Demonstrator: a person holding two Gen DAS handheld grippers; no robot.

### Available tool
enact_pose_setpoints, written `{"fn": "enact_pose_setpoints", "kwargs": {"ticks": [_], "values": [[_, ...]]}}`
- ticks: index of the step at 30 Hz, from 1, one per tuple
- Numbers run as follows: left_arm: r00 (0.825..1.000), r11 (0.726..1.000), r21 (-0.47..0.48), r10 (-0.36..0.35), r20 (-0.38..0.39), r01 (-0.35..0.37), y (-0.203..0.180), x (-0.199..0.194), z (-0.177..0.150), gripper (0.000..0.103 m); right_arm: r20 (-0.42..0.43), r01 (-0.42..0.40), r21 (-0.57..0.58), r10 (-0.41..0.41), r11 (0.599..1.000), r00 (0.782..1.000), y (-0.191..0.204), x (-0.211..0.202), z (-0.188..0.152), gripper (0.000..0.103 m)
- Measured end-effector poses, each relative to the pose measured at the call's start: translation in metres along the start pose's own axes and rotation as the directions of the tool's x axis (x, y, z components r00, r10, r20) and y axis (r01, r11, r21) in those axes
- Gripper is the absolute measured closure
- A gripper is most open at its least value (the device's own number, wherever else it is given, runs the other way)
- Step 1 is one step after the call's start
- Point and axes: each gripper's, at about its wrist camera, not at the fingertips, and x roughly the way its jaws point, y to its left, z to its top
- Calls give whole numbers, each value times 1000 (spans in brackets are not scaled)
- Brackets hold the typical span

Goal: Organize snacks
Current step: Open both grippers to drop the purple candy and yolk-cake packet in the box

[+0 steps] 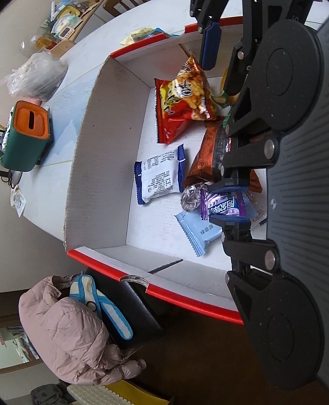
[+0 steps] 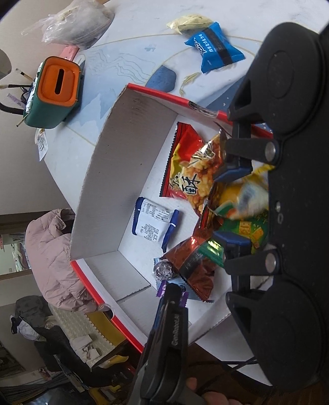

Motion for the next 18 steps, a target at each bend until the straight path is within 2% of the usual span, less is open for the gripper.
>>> {"fn": "enact_pose_setpoints", "kwargs": {"ticks": [6,9,11,18], "values": [[1000,1000,5,1,5,-1,-1,-6,-3,85,10,-5,9,5,1000,1000,0,-5,-2,59],[1000,1000,6,-1,13,1,0,-11,-5,80,25,-12,20,11,1000,1000,-1,-11,-4,53],[1000,1000,8,-4,25,4,0,-16,-7,80,38,-18,23,18,1000,999,-1,-17,-5,45],[996,999,11,-32,81,31,-5,-43,-12,75,90,-35,43,31,998,995,-1,-41,-6,37]]}}
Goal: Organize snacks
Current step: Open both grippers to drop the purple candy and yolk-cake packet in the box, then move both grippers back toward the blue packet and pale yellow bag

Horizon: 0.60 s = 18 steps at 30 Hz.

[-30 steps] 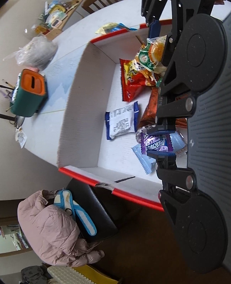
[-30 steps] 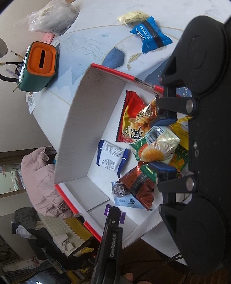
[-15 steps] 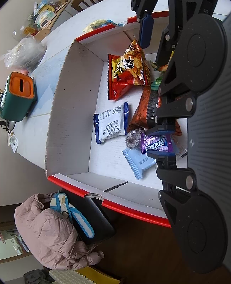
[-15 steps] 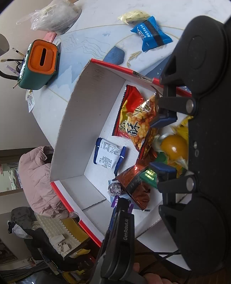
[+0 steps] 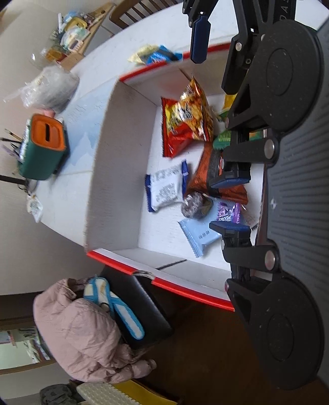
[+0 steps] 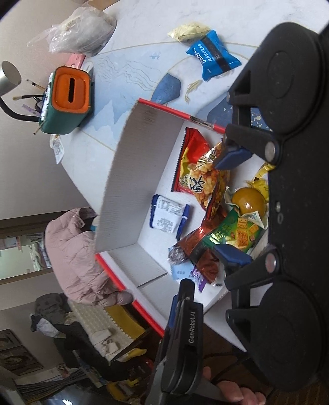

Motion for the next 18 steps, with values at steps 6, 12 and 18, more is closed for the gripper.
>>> {"fn": "enact_pose_setpoints", "kwargs": {"ticks": [6,12,18], "values": [[997,999,27,-38,70,36,-16,-30,2,74,69,-13,9,12,1000,998,0,-31,1,24],[985,996,38,-85,150,80,-32,-57,4,41,140,3,40,-9,999,990,-10,-63,0,19],[976,990,92,-120,181,105,-59,-75,10,35,200,2,73,-17,997,980,-25,-93,-5,12]]}}
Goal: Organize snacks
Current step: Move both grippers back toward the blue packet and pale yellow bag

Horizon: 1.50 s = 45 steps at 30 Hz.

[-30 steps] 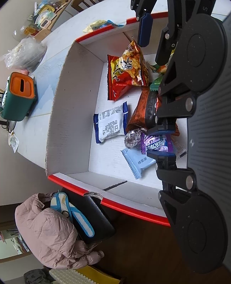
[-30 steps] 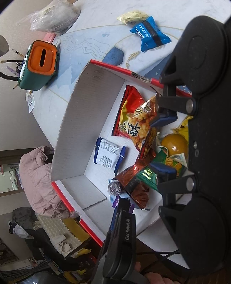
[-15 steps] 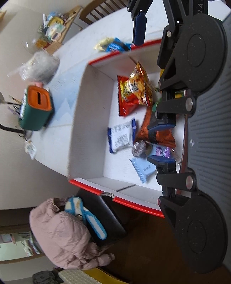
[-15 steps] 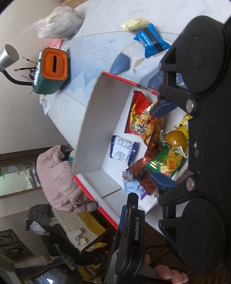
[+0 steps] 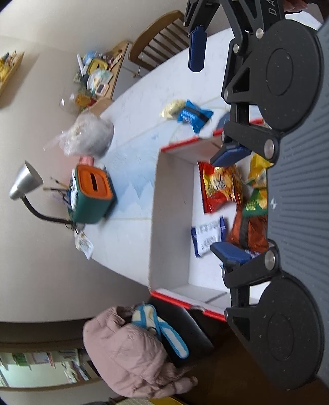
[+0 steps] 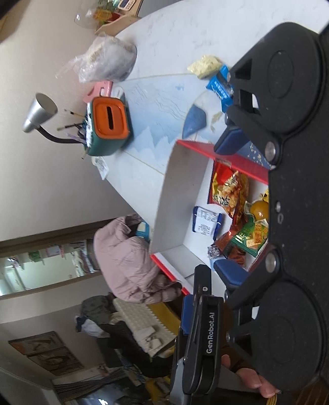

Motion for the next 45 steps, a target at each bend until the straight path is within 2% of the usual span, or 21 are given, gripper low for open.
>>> {"fn": "enact_pose_setpoints", "kwargs": {"ticks": [6,10,13,24,29,35,45], "values": [[999,998,39,-46,18,45,-32,-1,7,34,39,43,23,-44,999,998,-22,-24,-3,6],[997,996,56,-72,25,71,-57,6,11,28,59,71,39,-74,997,996,-45,-37,-7,2],[996,994,63,-88,31,86,-80,14,14,28,66,85,46,-88,995,994,-66,-45,-10,0],[997,997,10,-75,-23,75,-157,71,22,28,38,94,54,-96,994,995,-164,-55,-13,0],[998,999,13,-41,-43,42,-184,101,23,28,-7,99,68,-99,993,995,-211,-44,-11,0],[995,999,20,-44,-90,45,-206,140,27,28,-72,84,78,-78,993,994,-255,-16,-3,0],[983,996,72,-31,-179,44,-220,206,34,28,-178,42,20,-37,999,983,-293,57,12,0]]}}
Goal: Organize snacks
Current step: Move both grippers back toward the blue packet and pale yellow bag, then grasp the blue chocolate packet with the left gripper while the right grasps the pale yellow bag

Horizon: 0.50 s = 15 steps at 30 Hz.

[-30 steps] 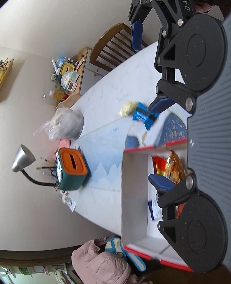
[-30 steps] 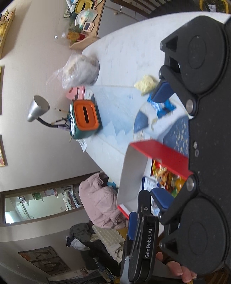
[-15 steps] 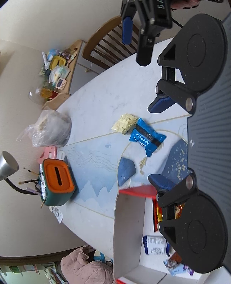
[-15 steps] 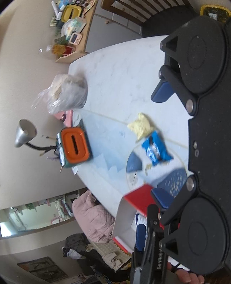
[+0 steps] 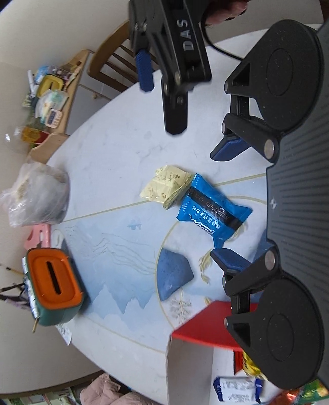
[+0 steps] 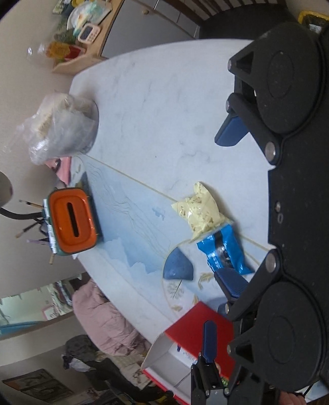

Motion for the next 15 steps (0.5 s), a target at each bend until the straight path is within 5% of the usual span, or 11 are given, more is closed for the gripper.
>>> {"fn": "enact_pose_setpoints", "kwargs": {"ticks": [15], "values": [[991,988,154,15,-129,5,-14,76,16,28,-150,-55,-169,30,984,988,2,108,26,1]]}}
